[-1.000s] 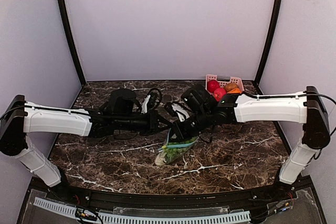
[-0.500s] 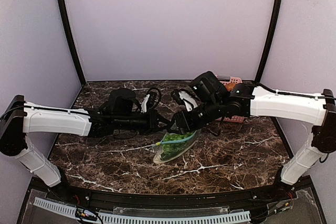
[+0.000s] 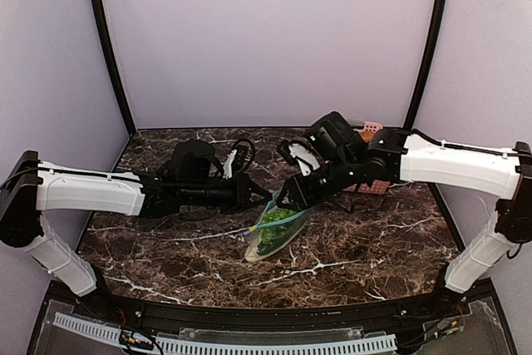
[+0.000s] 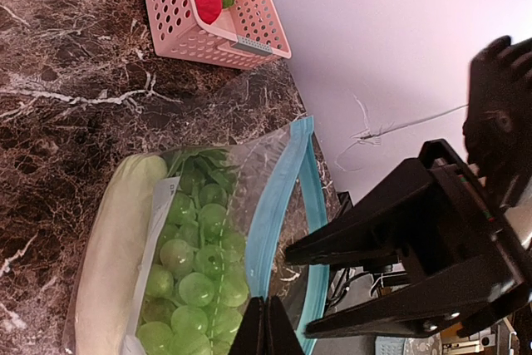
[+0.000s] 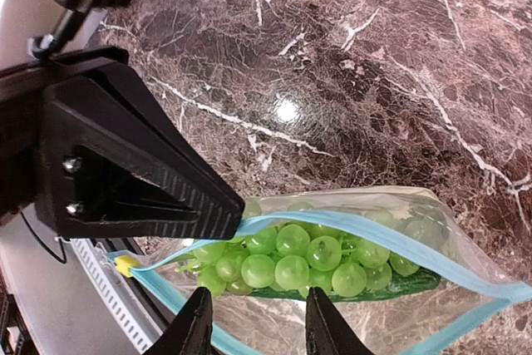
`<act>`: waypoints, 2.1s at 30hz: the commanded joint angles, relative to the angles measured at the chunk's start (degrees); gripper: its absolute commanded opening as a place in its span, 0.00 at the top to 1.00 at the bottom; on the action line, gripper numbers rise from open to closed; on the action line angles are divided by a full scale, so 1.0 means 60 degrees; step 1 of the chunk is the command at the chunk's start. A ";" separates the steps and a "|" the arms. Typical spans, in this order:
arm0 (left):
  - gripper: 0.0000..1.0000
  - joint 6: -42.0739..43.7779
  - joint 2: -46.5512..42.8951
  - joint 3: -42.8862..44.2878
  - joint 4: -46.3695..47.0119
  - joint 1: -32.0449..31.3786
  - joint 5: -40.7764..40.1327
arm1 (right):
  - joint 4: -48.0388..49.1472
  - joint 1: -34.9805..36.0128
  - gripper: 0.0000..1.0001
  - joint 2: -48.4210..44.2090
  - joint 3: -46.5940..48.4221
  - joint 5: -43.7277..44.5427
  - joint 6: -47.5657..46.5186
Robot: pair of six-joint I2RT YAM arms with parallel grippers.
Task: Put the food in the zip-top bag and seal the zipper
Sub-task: Place the fake fruit in the zipper food storage bag, then pick up the fake vegetable from the bin.
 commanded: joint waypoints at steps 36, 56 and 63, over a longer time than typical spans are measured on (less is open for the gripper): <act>0.99 0.0667 -0.1000 -0.0107 -0.0974 0.0004 -0.0885 | -0.2027 -0.1563 0.33 -0.2055 0.0558 0.1992 -0.0193; 0.99 0.0883 -0.1106 -0.0169 -0.1272 0.0051 -0.1095 | -0.0314 -0.6700 0.32 0.1129 0.0277 0.1405 0.1011; 0.99 0.1233 -0.1357 0.0028 -0.1896 0.0300 -0.1103 | 0.0055 -0.7054 0.31 0.3003 0.1245 0.1697 0.1736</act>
